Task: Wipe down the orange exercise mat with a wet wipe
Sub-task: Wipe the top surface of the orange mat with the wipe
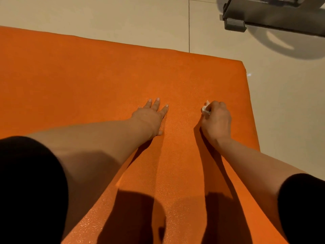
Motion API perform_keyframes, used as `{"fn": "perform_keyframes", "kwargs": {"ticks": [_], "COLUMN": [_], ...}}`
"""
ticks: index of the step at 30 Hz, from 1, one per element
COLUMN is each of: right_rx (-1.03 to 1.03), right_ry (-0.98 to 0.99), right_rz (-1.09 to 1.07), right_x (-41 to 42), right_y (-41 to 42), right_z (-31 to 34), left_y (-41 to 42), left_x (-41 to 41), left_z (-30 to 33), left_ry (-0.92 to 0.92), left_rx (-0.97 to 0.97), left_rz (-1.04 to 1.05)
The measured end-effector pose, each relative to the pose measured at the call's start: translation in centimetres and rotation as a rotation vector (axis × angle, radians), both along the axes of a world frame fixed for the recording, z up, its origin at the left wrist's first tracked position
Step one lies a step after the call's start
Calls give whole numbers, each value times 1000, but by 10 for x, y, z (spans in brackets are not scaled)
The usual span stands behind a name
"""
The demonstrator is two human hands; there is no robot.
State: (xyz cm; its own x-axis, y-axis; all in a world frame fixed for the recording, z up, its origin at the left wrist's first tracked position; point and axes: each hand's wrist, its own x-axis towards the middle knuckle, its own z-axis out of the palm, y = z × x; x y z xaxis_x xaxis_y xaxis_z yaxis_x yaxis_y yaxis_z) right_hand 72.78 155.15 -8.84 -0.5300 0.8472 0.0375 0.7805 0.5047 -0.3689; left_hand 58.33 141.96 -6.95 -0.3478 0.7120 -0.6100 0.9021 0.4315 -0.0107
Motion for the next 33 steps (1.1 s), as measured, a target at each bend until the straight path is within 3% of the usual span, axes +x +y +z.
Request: {"fn": "perform_keyframes", "kwargs": {"ticks": [3, 7, 9, 15, 18, 22, 25, 31, 33], "right_rx": [-15, -65, -79, 4, -7, -120, -124, 4, -20], "right_ry": [50, 65, 30, -16, 43, 81, 23, -42, -16], "right_rz": [-14, 308, 364, 25, 2, 310, 436, -15, -38], "right_x": [-16, -24, -15, 17, 8, -5, 6, 53, 46], "right_y": [-28, -59, -49, -7, -37, -88, -73, -6, -25], "right_z": [0, 3, 5, 0, -1, 2, 6, 9, 9], "left_y": [0, -1, -1, -6, -21, -50, -68, -83, -75], "left_x": [1, 1, 1, 6, 17, 53, 79, 92, 89], "left_z": [1, 3, 2, 0, -4, -12, -14, -10, -6], "left_ry": [-1, -8, -12, -25, -27, -49, -92, -120, -103], "left_rx": [-5, 15, 9, 47, 176, 406, 480, 305, 254], "left_rz": [7, 14, 17, 50, 97, 198, 183, 134, 114]}}
